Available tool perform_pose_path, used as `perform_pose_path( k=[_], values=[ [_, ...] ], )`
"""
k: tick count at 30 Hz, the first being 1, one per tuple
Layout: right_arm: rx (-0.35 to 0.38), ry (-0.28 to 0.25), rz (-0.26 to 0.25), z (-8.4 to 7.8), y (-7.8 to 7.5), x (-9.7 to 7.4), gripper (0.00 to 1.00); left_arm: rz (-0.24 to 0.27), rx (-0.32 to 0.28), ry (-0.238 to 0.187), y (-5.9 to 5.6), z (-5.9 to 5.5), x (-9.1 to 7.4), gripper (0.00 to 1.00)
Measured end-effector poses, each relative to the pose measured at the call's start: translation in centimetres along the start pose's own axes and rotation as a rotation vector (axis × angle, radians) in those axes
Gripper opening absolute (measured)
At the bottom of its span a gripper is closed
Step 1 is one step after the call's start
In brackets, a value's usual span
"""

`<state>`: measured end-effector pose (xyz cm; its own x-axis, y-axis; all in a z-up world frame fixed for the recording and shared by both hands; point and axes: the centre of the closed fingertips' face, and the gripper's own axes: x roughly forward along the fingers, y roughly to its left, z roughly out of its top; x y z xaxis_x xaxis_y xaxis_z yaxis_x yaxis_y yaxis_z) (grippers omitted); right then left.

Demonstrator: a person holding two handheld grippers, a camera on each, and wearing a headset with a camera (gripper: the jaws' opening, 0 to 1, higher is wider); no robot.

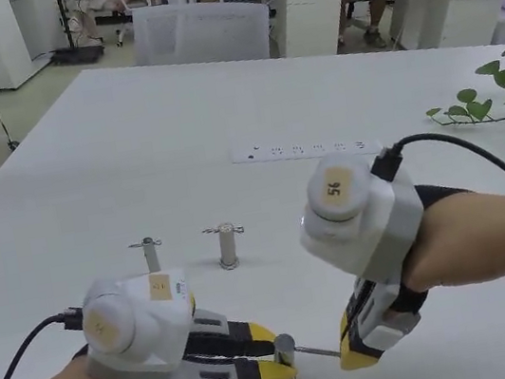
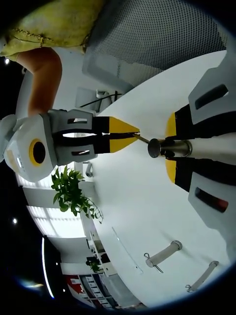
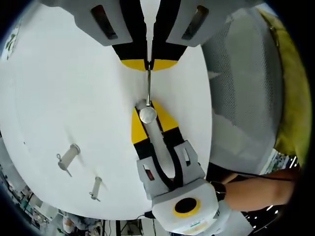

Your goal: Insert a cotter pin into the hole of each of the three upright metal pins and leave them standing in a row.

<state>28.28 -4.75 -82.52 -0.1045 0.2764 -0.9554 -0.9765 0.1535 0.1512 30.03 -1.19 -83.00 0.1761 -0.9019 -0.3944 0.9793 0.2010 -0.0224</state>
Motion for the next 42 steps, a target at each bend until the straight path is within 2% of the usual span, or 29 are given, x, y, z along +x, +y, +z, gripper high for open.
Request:
perform_pose_path(
  k=[6, 11, 18, 38, 42],
  values=[
    [-0.028, 0.028, -0.025, 0.1, -0.2, -0.1, 0.03, 0.011, -0.002, 0.007, 0.1, -0.1, 0.0, 0.11],
    [-0.04, 0.027, -0.028, 0.5, -0.2, -0.2, 0.03, 0.018, -0.008, 0.012, 0.1, -0.1, -0.1, 0.11],
    [-0.078, 0.062, -0.042, 0.5, -0.3, -0.3, 0.03, 0.021, -0.007, 0.018, 0.1, -0.1, -0.1, 0.11],
    [-0.107, 0.067, -0.062, 1.0, -0.6, -0.2, 0.03, 0.041, -0.035, 0.022, 0.2, 0.0, -0.2, 0.11],
    [-0.116, 0.069, -0.063, 1.0, -0.7, -0.2, 0.03, 0.031, -0.05, 0.013, 0.0, 0.1, -0.3, 0.12]
  ],
)
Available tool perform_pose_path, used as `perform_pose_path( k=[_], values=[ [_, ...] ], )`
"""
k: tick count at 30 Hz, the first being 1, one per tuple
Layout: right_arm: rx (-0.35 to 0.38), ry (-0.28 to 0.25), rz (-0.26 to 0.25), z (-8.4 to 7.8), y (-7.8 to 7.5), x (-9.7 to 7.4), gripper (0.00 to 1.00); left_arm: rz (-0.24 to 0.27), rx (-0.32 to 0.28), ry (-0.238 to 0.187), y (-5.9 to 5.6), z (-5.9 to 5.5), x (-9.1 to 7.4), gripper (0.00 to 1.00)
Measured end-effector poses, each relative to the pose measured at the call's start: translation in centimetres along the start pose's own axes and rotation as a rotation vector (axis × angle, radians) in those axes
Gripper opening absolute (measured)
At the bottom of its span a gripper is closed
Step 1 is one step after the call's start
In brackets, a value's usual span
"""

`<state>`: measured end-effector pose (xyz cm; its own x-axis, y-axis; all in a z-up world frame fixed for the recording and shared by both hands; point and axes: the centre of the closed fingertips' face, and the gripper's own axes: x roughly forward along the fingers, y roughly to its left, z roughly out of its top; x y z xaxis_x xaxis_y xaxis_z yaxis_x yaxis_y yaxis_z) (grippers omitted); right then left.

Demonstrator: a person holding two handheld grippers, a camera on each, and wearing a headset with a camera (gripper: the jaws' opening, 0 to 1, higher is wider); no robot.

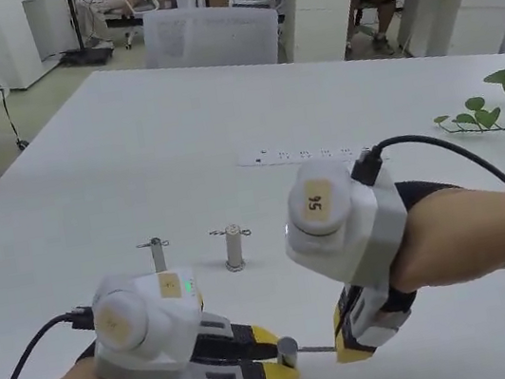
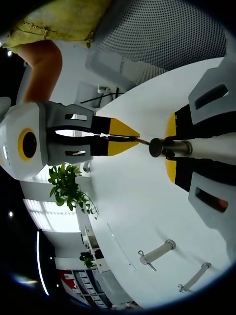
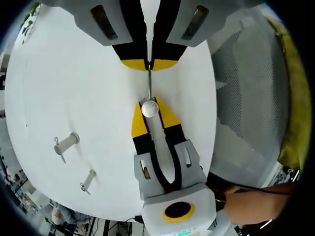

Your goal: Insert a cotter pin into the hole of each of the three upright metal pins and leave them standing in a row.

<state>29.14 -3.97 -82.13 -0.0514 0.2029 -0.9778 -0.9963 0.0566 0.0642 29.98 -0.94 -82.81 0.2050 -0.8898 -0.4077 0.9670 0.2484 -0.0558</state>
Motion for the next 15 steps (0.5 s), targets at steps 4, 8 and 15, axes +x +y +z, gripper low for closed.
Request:
perform_pose_path(
  k=[4, 8, 15],
  values=[
    [-0.016, -0.002, -0.008, 0.1, -0.17, 0.05, 0.03, -0.003, -0.007, -0.005, -0.05, 0.12, 0.01, 0.12],
    [-0.031, 0.0, -0.008, 0.16, -0.13, 0.09, 0.03, -0.003, -0.004, -0.005, -0.06, 0.11, 0.01, 0.12],
    [-0.056, 0.001, -0.008, 0.29, -0.12, 0.1, 0.03, -0.002, 0.009, -0.004, -0.04, 0.13, -0.07, 0.11]
  ],
)
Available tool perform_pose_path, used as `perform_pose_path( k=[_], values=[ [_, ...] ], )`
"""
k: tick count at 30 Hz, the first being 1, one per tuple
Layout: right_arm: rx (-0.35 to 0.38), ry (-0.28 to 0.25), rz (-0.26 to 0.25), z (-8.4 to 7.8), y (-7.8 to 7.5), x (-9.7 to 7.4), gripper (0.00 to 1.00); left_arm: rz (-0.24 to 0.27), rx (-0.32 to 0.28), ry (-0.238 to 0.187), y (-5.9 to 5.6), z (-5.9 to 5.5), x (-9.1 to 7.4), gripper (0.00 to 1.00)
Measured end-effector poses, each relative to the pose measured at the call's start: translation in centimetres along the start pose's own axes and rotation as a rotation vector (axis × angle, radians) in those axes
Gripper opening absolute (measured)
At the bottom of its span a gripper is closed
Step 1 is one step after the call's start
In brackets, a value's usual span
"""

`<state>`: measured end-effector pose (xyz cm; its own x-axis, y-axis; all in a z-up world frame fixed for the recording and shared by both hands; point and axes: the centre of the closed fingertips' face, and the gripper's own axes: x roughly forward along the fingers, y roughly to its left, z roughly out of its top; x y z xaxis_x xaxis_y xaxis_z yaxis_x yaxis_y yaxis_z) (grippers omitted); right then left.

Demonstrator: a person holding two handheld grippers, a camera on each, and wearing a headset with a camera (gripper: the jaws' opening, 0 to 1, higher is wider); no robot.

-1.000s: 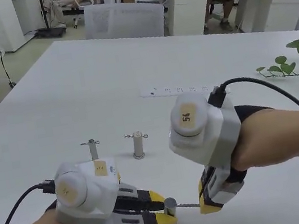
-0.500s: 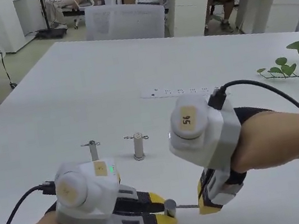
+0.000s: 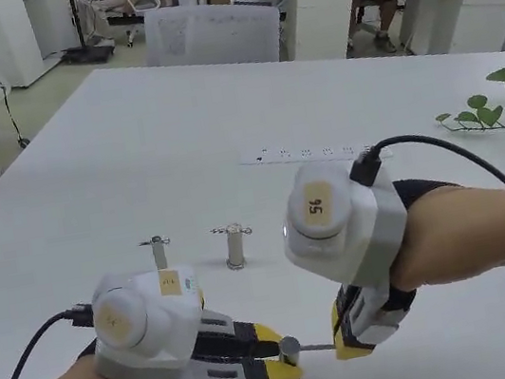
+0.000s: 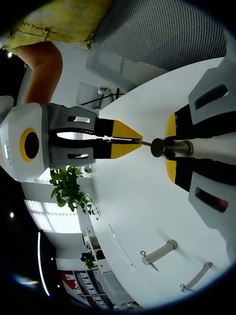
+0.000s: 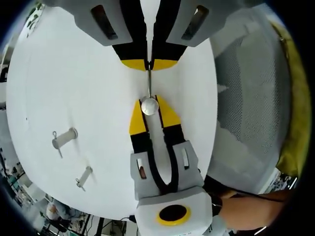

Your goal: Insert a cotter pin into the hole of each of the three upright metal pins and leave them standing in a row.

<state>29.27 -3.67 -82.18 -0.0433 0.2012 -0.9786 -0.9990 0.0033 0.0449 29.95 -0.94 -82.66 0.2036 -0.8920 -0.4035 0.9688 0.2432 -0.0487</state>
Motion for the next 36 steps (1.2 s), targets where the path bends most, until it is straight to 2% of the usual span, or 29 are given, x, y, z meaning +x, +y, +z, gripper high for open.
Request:
perform_pose_path(
  k=[36],
  values=[
    [-0.057, -0.037, 0.008, 1.6, 0.3, 0.3, 0.03, -0.014, 0.03, 0.028, -0.5, 0.3, 0.5, 0.11]
  ],
)
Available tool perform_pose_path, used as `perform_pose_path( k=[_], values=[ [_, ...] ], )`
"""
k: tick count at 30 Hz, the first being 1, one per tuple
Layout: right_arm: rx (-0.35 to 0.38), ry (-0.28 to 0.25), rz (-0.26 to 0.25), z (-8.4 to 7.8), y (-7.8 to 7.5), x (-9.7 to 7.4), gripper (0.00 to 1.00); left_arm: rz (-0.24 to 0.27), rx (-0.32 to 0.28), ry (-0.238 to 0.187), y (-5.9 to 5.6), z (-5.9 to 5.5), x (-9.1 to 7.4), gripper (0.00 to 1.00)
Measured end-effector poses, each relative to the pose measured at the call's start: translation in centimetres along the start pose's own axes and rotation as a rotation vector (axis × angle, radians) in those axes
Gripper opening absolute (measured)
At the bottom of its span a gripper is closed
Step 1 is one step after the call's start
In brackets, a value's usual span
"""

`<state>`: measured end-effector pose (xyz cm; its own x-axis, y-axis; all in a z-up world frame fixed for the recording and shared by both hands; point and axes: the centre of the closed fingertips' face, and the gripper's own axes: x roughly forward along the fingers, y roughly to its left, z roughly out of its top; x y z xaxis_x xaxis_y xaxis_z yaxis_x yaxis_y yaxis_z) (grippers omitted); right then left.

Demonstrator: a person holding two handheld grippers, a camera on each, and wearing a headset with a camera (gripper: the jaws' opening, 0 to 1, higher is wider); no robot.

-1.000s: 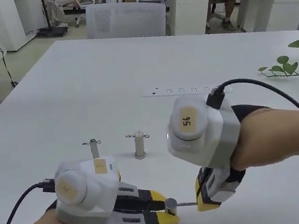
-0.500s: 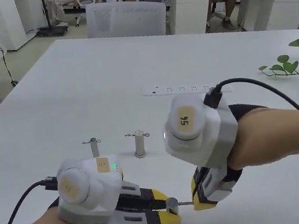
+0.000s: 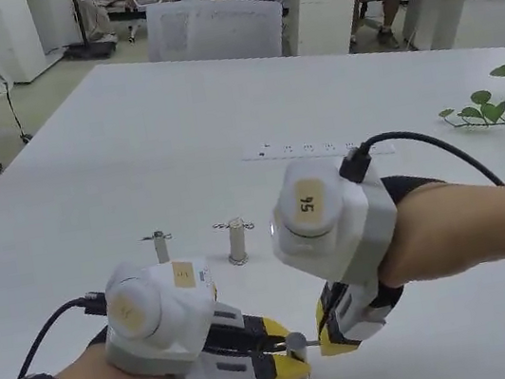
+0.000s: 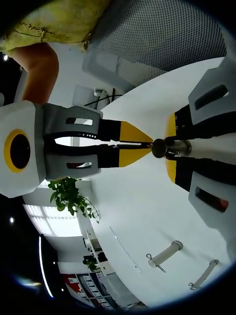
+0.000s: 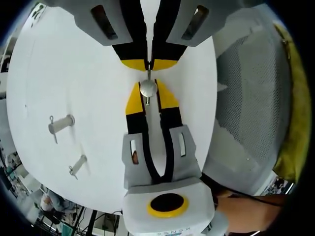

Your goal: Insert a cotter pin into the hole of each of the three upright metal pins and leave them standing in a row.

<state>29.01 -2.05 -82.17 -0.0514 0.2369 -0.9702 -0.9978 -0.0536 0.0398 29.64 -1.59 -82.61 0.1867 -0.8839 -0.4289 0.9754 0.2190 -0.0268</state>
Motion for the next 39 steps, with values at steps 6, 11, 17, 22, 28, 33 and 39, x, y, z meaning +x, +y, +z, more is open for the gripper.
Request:
perform_pose_path(
  k=[6, 11, 17, 22, 28, 33, 39],
  values=[
    [-0.007, -0.01, 0.002, 0.37, 0.03, 0.04, 0.03, -0.003, 0.004, 0.008, -0.01, 0.03, 0.08, 0.11],
    [-0.012, -0.009, 0.003, 0.37, 0.06, 0.04, 0.03, -0.007, 0.011, 0.015, -0.08, 0.08, 0.12, 0.11],
    [-0.017, -0.012, 0.004, 0.39, 0.04, 0.07, 0.03, -0.01, 0.013, 0.021, -0.12, 0.2, 0.24, 0.11],
    [-0.021, -0.02, 0.004, 0.53, 0.01, 0.11, 0.03, -0.013, 0.015, 0.027, -0.14, 0.24, 0.3, 0.11],
    [-0.03, -0.024, 0.004, 0.65, 0.08, 0.14, 0.03, -0.015, 0.014, 0.031, -0.2, 0.23, 0.34, 0.11],
    [-0.033, -0.026, 0.004, 0.62, 0.07, 0.2, 0.03, -0.015, 0.014, 0.034, -0.24, 0.22, 0.35, 0.11],
    [-0.023, -0.035, 0.01, 0.47, 0.18, 0.34, 0.04, -0.017, 0.016, 0.037, -0.34, 0.17, 0.42, 0.11]
  ],
)
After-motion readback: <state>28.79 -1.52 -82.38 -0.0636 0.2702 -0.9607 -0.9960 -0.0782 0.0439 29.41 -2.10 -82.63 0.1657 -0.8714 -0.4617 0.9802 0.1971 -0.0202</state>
